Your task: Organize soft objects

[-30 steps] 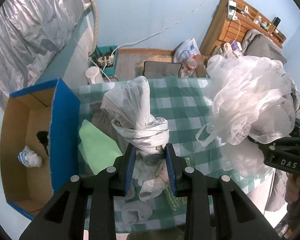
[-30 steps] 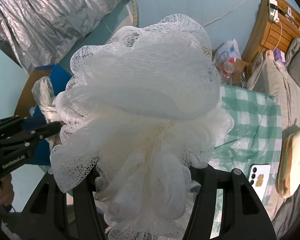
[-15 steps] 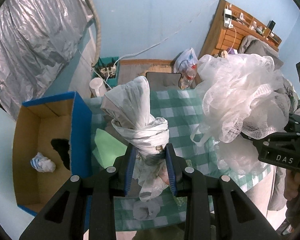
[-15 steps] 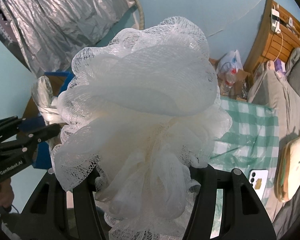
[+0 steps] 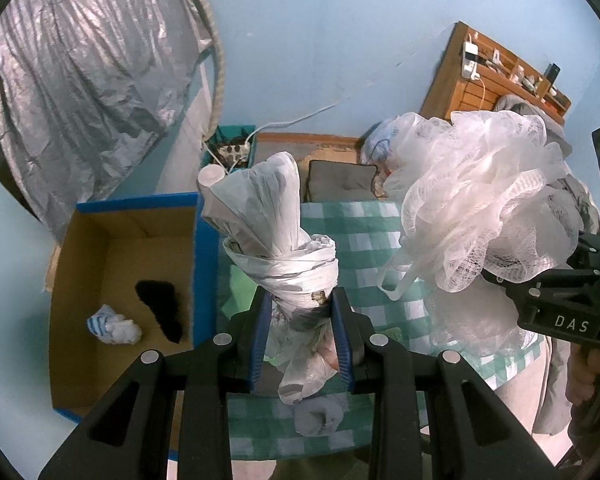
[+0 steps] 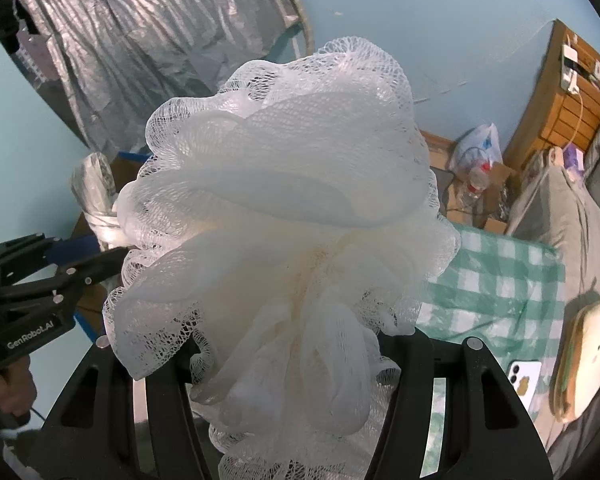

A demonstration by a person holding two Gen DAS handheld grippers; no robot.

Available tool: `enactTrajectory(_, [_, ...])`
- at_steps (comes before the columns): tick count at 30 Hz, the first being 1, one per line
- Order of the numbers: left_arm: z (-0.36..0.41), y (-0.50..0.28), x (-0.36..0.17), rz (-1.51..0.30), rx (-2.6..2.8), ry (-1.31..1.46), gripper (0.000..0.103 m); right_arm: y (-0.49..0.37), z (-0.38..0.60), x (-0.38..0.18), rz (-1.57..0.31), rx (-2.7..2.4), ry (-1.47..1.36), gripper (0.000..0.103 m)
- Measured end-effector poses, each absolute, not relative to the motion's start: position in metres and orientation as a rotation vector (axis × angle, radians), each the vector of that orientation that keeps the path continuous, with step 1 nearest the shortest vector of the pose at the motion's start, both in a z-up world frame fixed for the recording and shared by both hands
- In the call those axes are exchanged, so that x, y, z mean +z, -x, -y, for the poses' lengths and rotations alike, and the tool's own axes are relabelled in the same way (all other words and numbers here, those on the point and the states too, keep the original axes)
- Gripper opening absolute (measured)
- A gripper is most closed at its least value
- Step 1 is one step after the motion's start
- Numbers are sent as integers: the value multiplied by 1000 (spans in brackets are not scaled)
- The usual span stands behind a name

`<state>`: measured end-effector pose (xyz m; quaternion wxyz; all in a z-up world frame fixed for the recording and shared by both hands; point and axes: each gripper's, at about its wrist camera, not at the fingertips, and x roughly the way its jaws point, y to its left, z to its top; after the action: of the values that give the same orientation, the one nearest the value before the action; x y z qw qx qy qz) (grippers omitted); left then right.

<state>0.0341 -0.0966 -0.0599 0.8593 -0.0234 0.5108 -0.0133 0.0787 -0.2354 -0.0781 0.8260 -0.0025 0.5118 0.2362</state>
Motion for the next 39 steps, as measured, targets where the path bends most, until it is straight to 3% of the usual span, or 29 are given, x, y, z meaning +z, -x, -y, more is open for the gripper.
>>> enactTrajectory(39, [-45,1,-57,-1062,219,198,30,-91,67,-56,-1058,781,137,58])
